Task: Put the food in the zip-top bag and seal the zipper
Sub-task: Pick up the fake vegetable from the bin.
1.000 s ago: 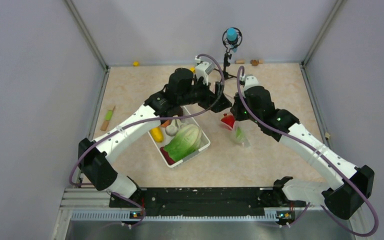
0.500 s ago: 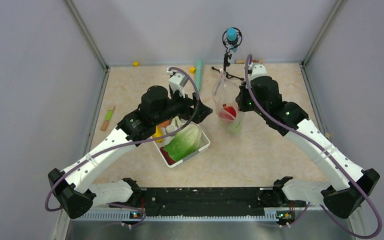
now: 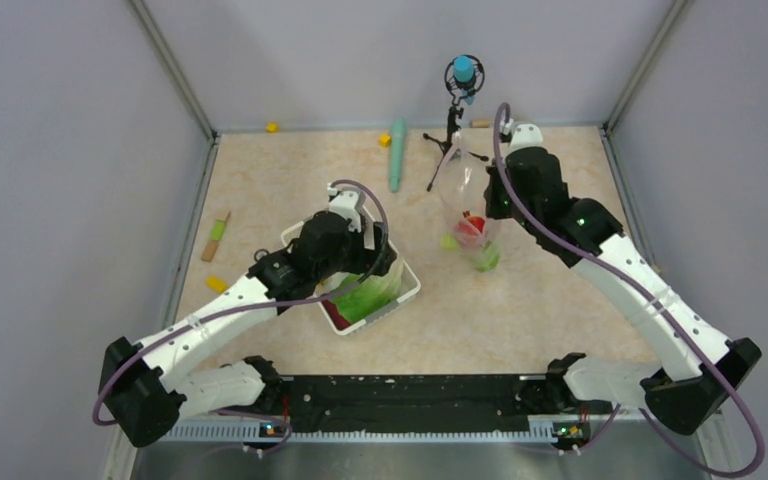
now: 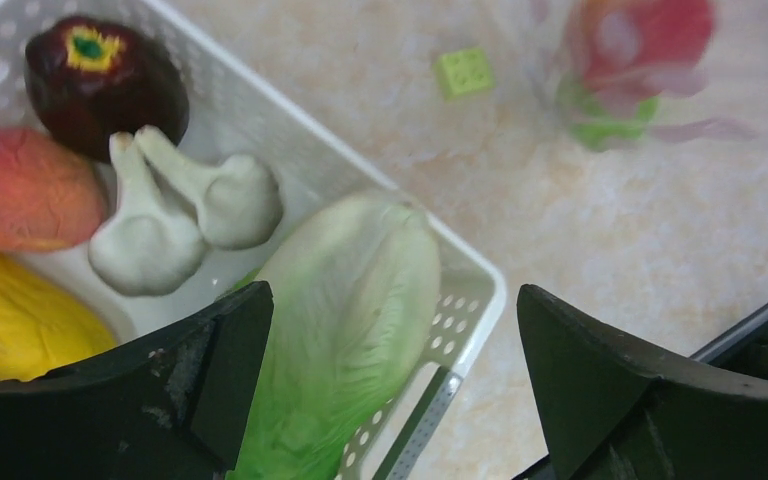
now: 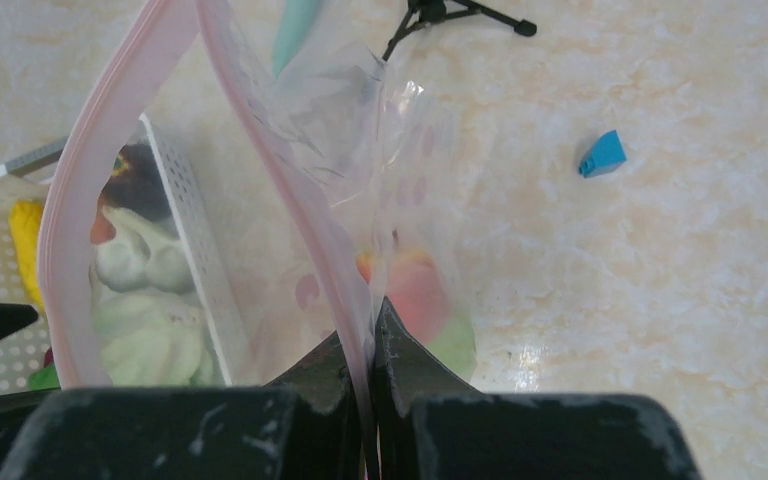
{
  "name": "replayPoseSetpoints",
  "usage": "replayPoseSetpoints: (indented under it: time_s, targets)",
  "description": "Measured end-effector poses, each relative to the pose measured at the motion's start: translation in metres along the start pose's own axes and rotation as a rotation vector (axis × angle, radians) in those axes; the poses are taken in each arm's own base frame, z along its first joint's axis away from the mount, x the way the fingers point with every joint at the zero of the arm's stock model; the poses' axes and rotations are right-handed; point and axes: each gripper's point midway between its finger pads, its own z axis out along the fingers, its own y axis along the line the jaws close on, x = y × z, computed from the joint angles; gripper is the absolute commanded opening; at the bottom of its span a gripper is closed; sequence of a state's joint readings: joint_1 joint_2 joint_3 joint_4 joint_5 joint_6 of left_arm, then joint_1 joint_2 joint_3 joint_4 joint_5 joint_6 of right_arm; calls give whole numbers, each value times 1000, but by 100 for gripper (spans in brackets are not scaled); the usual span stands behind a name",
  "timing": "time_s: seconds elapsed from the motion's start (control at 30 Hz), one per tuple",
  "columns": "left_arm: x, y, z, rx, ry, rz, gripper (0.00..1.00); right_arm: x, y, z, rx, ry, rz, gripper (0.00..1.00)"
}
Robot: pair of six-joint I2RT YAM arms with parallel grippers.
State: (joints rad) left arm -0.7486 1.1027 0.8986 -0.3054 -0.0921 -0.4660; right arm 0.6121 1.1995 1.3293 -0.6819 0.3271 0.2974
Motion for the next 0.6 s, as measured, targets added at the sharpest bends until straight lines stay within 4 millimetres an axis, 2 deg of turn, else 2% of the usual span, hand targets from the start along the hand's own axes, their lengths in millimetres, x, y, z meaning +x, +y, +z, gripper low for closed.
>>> replayPoseSetpoints:
  time_s: [0.13,0.23,0.6]
  targets:
    - [36,21,5,-52,62,-13,97,-16,-4,-16,-8,-68,21,0]
    - [58,32,8,-69,111,-17,97,-17,-4,-16,-7,-74,21,0]
    - [93,36,6,-49,219,-32,97,4,1,2,-24,-9,-2,0]
